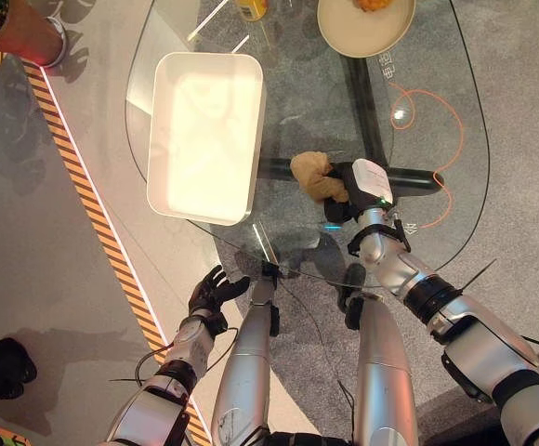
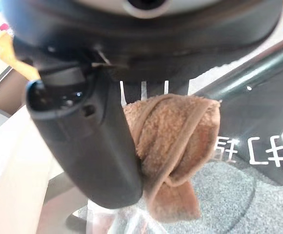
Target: Wipe the table with a cloth and put it in the basket.
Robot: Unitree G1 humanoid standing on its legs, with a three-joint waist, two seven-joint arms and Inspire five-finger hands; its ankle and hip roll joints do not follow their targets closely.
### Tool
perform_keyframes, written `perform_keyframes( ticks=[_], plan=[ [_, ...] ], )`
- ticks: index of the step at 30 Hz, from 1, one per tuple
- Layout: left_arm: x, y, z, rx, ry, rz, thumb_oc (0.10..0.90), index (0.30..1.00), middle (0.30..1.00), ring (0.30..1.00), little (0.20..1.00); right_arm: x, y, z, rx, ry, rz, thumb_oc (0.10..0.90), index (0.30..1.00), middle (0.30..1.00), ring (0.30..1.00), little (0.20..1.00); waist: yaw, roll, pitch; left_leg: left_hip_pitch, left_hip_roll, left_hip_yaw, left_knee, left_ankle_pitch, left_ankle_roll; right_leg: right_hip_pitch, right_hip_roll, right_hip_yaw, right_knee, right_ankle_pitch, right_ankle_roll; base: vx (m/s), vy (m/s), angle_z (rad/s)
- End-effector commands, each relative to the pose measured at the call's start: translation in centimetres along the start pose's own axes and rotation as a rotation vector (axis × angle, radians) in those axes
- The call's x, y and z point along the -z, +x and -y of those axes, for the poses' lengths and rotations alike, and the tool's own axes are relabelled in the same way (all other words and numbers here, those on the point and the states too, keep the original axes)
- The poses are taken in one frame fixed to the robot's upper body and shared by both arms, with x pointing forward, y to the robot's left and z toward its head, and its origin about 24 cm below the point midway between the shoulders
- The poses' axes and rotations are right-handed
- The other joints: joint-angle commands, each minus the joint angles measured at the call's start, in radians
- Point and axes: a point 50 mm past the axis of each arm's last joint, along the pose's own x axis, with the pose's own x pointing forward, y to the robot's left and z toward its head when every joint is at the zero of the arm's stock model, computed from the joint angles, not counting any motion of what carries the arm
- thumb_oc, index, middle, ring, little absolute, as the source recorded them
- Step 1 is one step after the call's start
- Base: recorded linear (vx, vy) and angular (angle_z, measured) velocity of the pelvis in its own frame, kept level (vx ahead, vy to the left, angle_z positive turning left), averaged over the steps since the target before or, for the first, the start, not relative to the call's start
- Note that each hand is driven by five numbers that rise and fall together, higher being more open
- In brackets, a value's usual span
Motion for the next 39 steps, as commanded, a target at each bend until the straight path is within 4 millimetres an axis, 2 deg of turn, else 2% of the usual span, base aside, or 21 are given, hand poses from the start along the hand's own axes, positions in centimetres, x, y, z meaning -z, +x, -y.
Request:
perform_keyframes(
  ticks=[1,8,17,21,29,39],
  plan=[
    [-0.1,-0.1,-1.2,-0.046,0.000,0.024,0.800,0.900,0.900,0.900,0.900,-6.0,-0.3,-0.7,-0.031,0.032,0.251,0.100,0.300,0.300,0.300,0.200,-0.008,0.001,-0.018,-0.004,-0.097,0.099,0.128,-0.127,0.073,0.015,0.031,0.022,-0.213,0.139,0.045,0.00,0.000,0.00],
    [-0.1,-0.1,-1.1,-0.044,-0.001,0.024,0.800,0.900,0.900,0.900,0.900,-5.8,-0.2,-0.3,0.013,0.050,0.236,0.100,0.300,0.300,0.300,0.200,-0.009,0.001,-0.018,-0.002,-0.096,0.100,0.126,-0.127,0.073,0.016,0.030,0.024,-0.215,0.141,0.046,0.00,0.000,0.00],
    [-0.1,-0.2,-1.6,-0.060,-0.004,0.017,0.800,0.900,0.900,0.900,0.900,-4.2,1.1,3.6,0.246,0.159,0.140,0.100,0.300,0.300,0.300,0.200,-0.008,-0.002,-0.018,-0.001,-0.088,0.101,0.130,-0.129,0.077,0.018,0.031,0.022,-0.208,0.144,0.049,0.00,0.000,0.00],
    [-0.2,-0.2,-2.1,-0.071,-0.001,0.017,0.800,0.900,0.900,0.900,0.900,-3.1,1.8,5.9,0.352,0.204,0.089,0.100,0.300,0.300,0.300,0.200,-0.006,-0.008,-0.018,-0.002,-0.083,0.099,0.134,-0.134,0.082,0.017,0.034,0.021,-0.204,0.147,0.051,0.00,0.000,0.00],
    [-0.6,-0.2,-2.7,-0.088,-0.001,0.021,0.800,0.900,0.900,0.900,0.900,-0.8,2.2,8.9,0.477,0.231,0.019,0.100,0.300,0.300,0.300,0.200,-0.008,-0.019,-0.018,-0.012,-0.080,0.096,0.149,-0.145,0.090,0.010,0.038,0.020,-0.198,0.151,0.053,0.00,0.000,0.00],
    [-1.0,-0.3,-3.7,-0.103,-0.004,0.029,0.800,0.900,0.900,0.900,0.900,2.5,1.7,11.0,0.594,0.243,-0.087,0.100,0.300,0.300,0.300,0.200,-0.014,-0.029,-0.018,-0.024,-0.078,0.092,0.159,-0.155,0.097,0.002,0.045,0.022,-0.195,0.149,0.053,0.00,0.000,0.00]
  ],
)
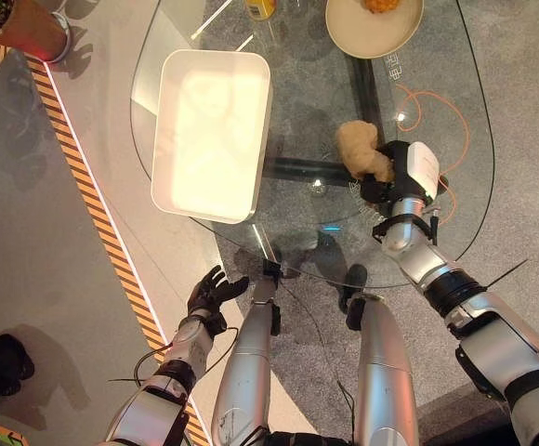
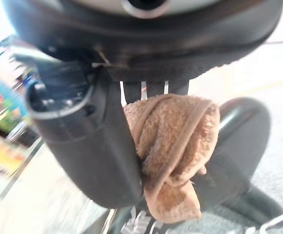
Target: Wipe the table with a cloth and put it in the basket.
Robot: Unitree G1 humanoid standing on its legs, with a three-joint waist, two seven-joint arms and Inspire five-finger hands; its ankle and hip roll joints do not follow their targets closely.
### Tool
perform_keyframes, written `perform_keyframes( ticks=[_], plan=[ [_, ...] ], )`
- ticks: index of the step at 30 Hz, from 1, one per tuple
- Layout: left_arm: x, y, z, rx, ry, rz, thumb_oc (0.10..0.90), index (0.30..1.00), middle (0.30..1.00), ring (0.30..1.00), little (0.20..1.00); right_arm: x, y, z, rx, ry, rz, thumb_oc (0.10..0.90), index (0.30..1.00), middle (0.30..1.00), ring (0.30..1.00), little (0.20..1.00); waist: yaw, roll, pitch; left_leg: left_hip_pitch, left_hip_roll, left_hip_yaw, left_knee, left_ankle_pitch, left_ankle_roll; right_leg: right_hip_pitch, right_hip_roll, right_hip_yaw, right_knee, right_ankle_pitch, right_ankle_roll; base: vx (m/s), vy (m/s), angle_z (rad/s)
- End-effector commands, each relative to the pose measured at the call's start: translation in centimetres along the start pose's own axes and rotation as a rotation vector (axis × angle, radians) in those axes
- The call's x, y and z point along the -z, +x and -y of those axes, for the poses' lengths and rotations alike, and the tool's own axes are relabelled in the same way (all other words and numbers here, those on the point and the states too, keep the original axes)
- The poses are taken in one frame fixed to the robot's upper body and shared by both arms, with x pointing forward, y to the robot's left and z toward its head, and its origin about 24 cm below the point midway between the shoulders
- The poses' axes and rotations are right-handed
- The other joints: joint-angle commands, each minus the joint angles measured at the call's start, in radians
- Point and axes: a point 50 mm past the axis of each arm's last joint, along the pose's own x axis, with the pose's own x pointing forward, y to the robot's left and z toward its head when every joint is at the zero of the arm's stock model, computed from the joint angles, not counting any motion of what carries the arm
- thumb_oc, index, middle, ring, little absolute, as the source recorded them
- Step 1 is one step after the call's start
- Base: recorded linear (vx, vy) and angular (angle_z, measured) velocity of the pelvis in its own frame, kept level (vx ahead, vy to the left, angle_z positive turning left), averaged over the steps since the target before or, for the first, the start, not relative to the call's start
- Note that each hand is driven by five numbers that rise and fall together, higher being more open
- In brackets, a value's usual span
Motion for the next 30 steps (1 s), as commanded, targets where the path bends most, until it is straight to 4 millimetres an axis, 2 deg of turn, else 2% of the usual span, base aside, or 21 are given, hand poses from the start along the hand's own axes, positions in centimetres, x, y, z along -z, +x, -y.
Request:
perform_keyframes(
  ticks=[1,10,19,30],
  plan=[
    [-0.9,-0.3,-3.5,-0.097,-0.007,0.032,0.800,0.900,0.900,0.900,0.900,-3.4,2.3,4.5,0.232,0.101,0.135,0.100,0.300,0.300,0.300,0.200,-0.016,-0.028,-0.020,-0.007,-0.073,0.099,0.139,-0.157,0.089,-0.007,0.052,0.037,-0.179,0.141,0.043,0.00,0.000,0.00],
    [-1.4,-0.3,-4.2,-0.107,-0.008,0.042,0.800,0.900,0.900,0.900,0.900,-1.0,2.8,6.1,0.332,0.086,0.054,0.100,0.300,0.300,0.300,0.200,-0.019,-0.034,-0.020,-0.018,-0.070,0.096,0.148,-0.166,0.093,-0.011,0.057,0.040,-0.183,0.142,0.045,0.00,0.000,0.00],
    [-1.7,-0.3,-4.7,-0.113,-0.003,0.045,0.800,0.900,0.900,0.900,0.900,2.6,3.2,8.7,0.476,0.089,-0.073,0.100,0.300,0.300,0.300,0.200,-0.019,-0.040,-0.020,-0.029,-0.069,0.086,0.162,-0.176,0.098,-0.016,0.065,0.043,-0.177,0.143,0.048,0.00,0.000,0.00],
    [-2.3,-0.3,-5.4,-0.122,-0.002,0.050,0.800,0.900,0.900,0.900,0.900,5.1,3.2,10.7,0.596,0.115,-0.179,0.100,0.300,0.300,0.300,0.200,-0.019,-0.042,-0.020,-0.031,-0.068,0.079,0.162,-0.180,0.098,-0.017,0.070,0.046,-0.180,0.144,0.052,0.00,-0.002,0.00]
  ],
)
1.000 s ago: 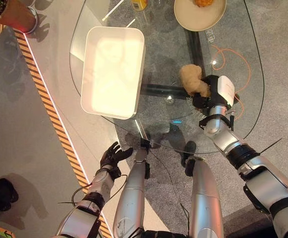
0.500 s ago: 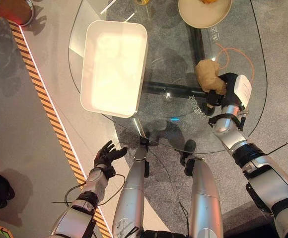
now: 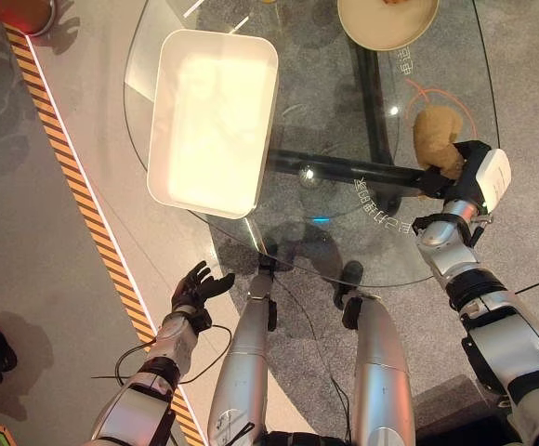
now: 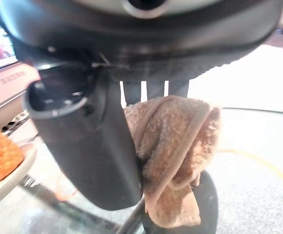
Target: Wipe the table with a cloth and put it in the basket.
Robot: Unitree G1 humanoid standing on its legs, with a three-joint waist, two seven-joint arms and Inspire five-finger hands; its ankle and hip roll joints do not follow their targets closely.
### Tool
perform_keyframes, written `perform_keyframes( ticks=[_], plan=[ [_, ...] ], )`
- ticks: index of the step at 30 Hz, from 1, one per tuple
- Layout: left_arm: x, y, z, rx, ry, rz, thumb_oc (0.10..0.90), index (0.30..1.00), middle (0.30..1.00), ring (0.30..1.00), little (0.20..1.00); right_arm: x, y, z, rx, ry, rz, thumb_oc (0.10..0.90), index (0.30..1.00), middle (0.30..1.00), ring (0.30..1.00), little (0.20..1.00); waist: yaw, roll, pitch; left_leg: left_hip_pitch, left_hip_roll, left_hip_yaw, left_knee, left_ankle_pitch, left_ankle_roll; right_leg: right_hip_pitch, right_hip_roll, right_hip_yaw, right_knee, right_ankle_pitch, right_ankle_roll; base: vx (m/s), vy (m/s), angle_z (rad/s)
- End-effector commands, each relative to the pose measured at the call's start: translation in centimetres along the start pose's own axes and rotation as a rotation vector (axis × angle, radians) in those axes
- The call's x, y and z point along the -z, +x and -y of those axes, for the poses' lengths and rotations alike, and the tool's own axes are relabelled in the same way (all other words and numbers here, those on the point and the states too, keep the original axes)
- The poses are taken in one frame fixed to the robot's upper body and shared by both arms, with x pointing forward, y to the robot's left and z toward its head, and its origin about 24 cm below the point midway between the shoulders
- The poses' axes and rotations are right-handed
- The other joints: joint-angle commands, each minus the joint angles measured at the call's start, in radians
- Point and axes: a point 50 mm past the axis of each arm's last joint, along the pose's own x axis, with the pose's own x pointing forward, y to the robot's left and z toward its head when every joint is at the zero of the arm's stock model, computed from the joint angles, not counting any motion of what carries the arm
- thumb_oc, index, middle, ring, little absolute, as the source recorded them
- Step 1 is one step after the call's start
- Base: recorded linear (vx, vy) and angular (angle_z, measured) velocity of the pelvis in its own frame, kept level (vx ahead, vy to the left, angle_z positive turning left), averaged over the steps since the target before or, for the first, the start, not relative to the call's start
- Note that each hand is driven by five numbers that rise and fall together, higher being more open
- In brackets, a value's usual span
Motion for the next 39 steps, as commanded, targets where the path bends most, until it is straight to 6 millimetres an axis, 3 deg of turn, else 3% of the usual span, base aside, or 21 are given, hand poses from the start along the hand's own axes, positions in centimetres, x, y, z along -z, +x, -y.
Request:
perform_keyframes(
  ticks=[1,5,16,30,39],
  plan=[
    [-0.2,-0.3,-3.2,-0.093,-0.044,0.007,0.800,0.900,0.900,0.900,0.900,-1.0,3.8,6.0,0.301,0.057,0.035,0.100,0.300,0.300,0.300,0.200,-0.018,-0.007,-0.026,0.004,-0.059,0.087,0.140,-0.171,0.085,-0.010,0.076,0.048,-0.158,0.134,0.038,0.00,0.000,0.00],
    [-0.5,-0.3,-3.4,-0.093,-0.042,0.009,0.800,0.900,0.900,0.900,0.900,-0.8,4.0,6.3,0.302,0.063,0.034,0.100,0.300,0.300,0.300,0.200,-0.018,-0.009,-0.026,0.003,-0.059,0.084,0.144,-0.171,0.085,-0.010,0.076,0.049,-0.157,0.136,0.040,0.00,0.000,0.00],
    [-0.9,-0.1,-3.4,-0.089,-0.034,0.009,0.800,0.900,0.900,0.900,0.900,-2.9,3.6,4.9,0.212,0.087,0.125,0.100,0.300,0.300,0.300,0.200,-0.020,-0.009,-0.026,0.012,-0.060,0.086,0.131,-0.169,0.082,-0.002,0.075,0.049,-0.170,0.138,0.043,0.00,0.000,0.00],
    [-0.8,0.0,-2.0,-0.068,-0.032,0.016,0.800,0.900,0.900,0.900,0.900,-9.1,1.2,1.2,-0.003,0.065,0.346,0.100,0.300,0.300,0.300,0.200,-0.012,-0.007,-0.026,0.023,-0.066,0.093,0.111,-0.161,0.075,0.010,0.074,0.045,-0.192,0.136,0.038,0.00,0.000,0.00],
    [-0.6,-0.1,-1.5,-0.059,-0.035,0.020,0.800,0.900,0.900,0.900,0.900,-11.7,-1.2,-0.8,-0.116,0.032,0.465,0.100,0.300,0.300,0.300,0.200,-0.006,-0.003,-0.026,0.034,-0.071,0.097,0.095,-0.152,0.070,0.022,0.072,0.038,-0.204,0.131,0.034,0.00,0.000,0.00]
  ],
)
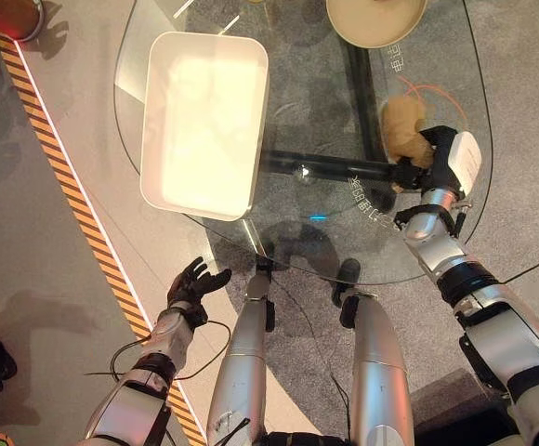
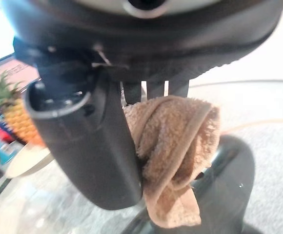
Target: Wipe the table with a cloth and put it in the basket.
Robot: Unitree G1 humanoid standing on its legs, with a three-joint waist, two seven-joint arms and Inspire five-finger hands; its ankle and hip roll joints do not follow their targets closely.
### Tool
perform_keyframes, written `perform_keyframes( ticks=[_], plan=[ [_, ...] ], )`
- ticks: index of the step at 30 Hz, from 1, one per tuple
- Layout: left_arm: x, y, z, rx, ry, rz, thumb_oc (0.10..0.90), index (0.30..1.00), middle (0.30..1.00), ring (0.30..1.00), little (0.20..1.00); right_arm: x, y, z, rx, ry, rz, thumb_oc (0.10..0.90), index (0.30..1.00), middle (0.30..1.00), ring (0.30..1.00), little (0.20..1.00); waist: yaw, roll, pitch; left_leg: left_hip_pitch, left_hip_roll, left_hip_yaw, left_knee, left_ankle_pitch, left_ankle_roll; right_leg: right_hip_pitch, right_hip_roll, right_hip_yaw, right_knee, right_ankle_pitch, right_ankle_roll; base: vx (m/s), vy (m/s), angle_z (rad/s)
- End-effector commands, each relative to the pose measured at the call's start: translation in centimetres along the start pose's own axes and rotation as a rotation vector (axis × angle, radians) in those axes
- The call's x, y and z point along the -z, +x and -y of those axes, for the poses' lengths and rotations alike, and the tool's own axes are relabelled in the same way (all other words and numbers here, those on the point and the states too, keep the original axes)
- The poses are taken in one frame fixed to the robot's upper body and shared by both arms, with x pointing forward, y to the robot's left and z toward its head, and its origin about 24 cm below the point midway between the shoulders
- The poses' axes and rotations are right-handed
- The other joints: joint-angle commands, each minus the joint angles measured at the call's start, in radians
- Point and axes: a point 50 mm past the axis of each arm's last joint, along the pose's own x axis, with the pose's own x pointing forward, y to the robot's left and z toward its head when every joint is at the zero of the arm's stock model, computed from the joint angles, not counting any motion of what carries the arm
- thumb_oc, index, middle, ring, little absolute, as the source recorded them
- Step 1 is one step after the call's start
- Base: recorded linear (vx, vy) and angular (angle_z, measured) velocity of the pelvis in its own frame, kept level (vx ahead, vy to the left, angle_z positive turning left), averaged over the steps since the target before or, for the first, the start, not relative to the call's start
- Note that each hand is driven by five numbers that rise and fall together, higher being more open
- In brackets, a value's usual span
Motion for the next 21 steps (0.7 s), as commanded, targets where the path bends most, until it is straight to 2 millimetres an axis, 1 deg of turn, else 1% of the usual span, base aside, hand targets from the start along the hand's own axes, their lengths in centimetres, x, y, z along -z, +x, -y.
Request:
perform_keyframes(
  ticks=[1,2,8,15,21],
  plan=[
    [0.4,-0.3,-1.0,-0.052,-0.027,0.010,0.800,0.900,0.900,0.900,0.900,-6.9,1.7,2.4,0.078,0.035,0.282,0.100,0.300,0.300,0.300,0.200,0.010,-0.002,-0.026,0.033,-0.073,0.094,0.101,-0.153,0.070,0.021,0.070,0.039,-0.190,0.121,0.031,0.00,0.000,0.00],
    [0.5,-0.3,-1.0,-0.051,-0.028,0.010,0.800,0.900,0.900,0.900,0.900,-7.0,1.6,2.4,0.074,0.032,0.286,0.100,0.300,0.300,0.300,0.200,0.010,-0.002,-0.026,0.032,-0.073,0.093,0.101,-0.153,0.070,0.021,0.070,0.039,-0.190,0.121,0.031,0.00,0.000,0.00],
    [0.9,-0.3,0.0,-0.035,-0.027,0.008,0.800,0.900,0.900,0.900,0.900,-8.4,0.6,0.6,-0.021,-0.017,0.359,0.100,0.300,0.300,0.300,0.200,0.015,0.003,-0.026,0.039,-0.076,0.099,0.092,-0.150,0.069,0.027,0.066,0.033,-0.194,0.116,0.028,0.00,0.000,0.00],
    [1.1,-0.3,0.2,-0.026,-0.027,0.004,0.800,0.900,0.900,0.900,0.900,-9.4,-0.7,-0.9,-0.127,-0.078,0.439,0.100,0.300,0.300,0.300,0.200,0.015,0.009,-0.026,0.044,-0.078,0.104,0.090,-0.146,0.065,0.030,0.059,0.029,-0.194,0.114,0.027,0.00,0.004,-0.01],
    [1.4,-0.4,0.5,-0.021,-0.026,-0.002,0.800,0.900,0.900,0.900,0.900,-9.7,-1.9,-2.2,-0.205,-0.113,0.487,0.100,0.300,0.300,0.300,0.200,0.014,0.013,-0.026,0.049,-0.080,0.107,0.086,-0.141,0.062,0.032,0.056,0.028,-0.194,0.113,0.027,0.00,0.004,-0.01]
  ],
)
